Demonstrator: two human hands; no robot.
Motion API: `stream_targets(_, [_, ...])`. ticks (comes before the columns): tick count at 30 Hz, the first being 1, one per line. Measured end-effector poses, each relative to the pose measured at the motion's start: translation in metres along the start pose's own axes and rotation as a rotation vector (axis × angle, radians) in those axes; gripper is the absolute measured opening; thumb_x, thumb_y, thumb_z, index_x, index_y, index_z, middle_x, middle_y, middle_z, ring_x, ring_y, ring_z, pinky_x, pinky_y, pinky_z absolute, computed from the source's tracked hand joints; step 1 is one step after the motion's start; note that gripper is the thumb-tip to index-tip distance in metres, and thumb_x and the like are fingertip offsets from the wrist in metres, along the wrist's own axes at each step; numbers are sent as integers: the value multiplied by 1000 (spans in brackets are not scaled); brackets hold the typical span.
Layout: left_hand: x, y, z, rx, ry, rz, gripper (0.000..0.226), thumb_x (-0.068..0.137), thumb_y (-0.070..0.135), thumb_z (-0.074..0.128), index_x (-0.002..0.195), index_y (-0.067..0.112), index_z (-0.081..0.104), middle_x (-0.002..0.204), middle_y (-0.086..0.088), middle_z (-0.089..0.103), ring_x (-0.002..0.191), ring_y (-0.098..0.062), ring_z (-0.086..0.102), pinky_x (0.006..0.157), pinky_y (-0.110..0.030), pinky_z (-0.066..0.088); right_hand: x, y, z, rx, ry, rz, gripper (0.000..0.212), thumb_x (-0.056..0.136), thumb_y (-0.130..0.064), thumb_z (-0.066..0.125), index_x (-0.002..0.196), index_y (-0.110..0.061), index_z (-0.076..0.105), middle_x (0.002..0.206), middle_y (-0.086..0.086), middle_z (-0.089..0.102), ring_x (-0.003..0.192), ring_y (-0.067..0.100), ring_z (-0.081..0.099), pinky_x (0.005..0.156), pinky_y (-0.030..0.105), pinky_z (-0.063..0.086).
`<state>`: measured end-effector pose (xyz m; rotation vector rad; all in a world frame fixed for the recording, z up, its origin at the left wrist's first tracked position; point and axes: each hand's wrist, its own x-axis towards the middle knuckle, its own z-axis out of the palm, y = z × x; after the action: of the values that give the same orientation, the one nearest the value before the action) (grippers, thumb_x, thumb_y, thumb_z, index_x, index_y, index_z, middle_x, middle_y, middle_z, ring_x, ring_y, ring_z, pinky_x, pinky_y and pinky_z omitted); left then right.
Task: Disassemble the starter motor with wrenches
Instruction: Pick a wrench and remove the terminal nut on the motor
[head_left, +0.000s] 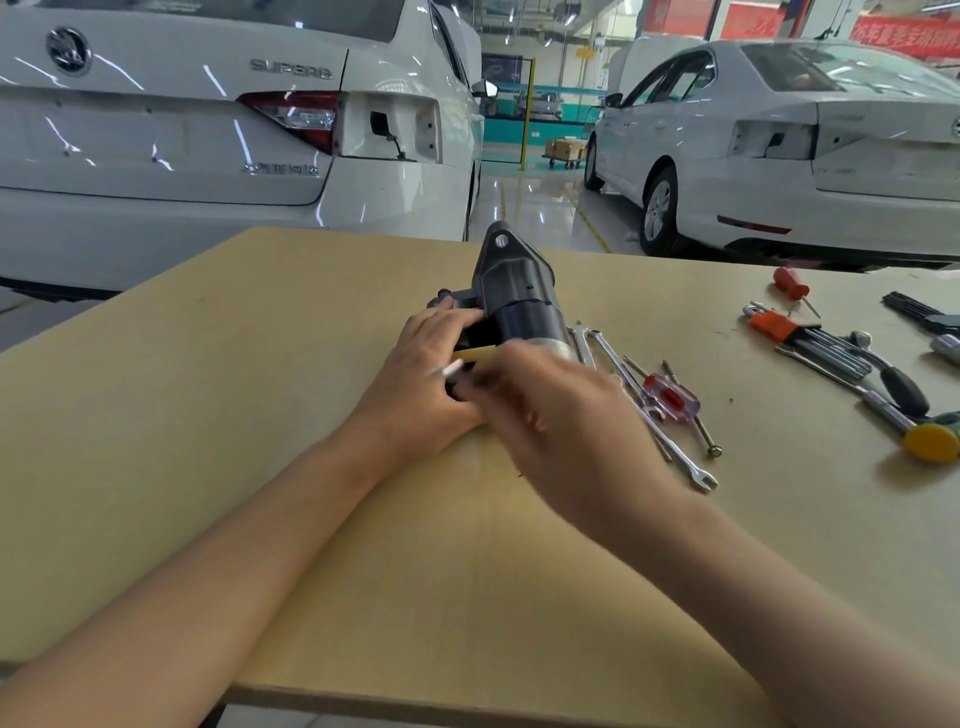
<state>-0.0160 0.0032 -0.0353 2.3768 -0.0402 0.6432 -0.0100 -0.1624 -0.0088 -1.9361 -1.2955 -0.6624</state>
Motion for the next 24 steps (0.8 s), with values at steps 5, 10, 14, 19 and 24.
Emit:
stream_targets(5, [0, -3, -2, -6, -39, -48, 80, 79, 11, 67, 150, 24, 31, 157, -4, 23, 145, -5, 14, 117, -27, 15, -9, -3, 8, -359, -216, -329, 14, 94, -19, 60, 86, -8, 64, 73, 5, 58, 63, 24, 58, 61, 37, 50])
stream_targets(10, [-2, -1, -2, -14, -18, -12, 102, 62, 49, 77, 149, 22, 33, 155, -6, 29, 147, -9, 15, 118, -30, 18, -22, 3, -3, 166, 78, 65, 18, 99, -23, 48, 89, -10, 57, 71, -1, 58, 61, 20, 55, 56, 34, 48])
stream_targets(14, [-2, -1, -2, -19, -15, -26, 124, 40, 78, 66, 149, 28, 33, 154, 0, 30, 145, -2, 14, 119, -32, 19, -12, 12, -6, 823, 342, 800, 20, 100, -13, 47, 83, -7, 54, 57, 5, 59, 46, 17, 52, 47, 28, 46])
stream_targets(19, [-2, -1, -1, -26, 20, -11, 119, 43, 81, 63, 146, 27, 37, 149, 1, 36, 143, -4, 19, 119, -33, 23, -9, 24, -8, 1206, 375, 1093, 19, 101, -14, 45, 87, -4, 54, 54, 8, 61, 42, 14, 57, 44, 24, 50])
stream_targets(24, [-1, 0, 0, -1, 19, -3, 110, 54, 81, 55, 145, 22, 40, 150, -2, 38, 145, -6, 18, 118, -32, 22, -7, 24, -7, 1381, 440, 1197, 17, 100, -10, 45, 86, -3, 52, 56, 12, 62, 46, 20, 64, 44, 26, 53])
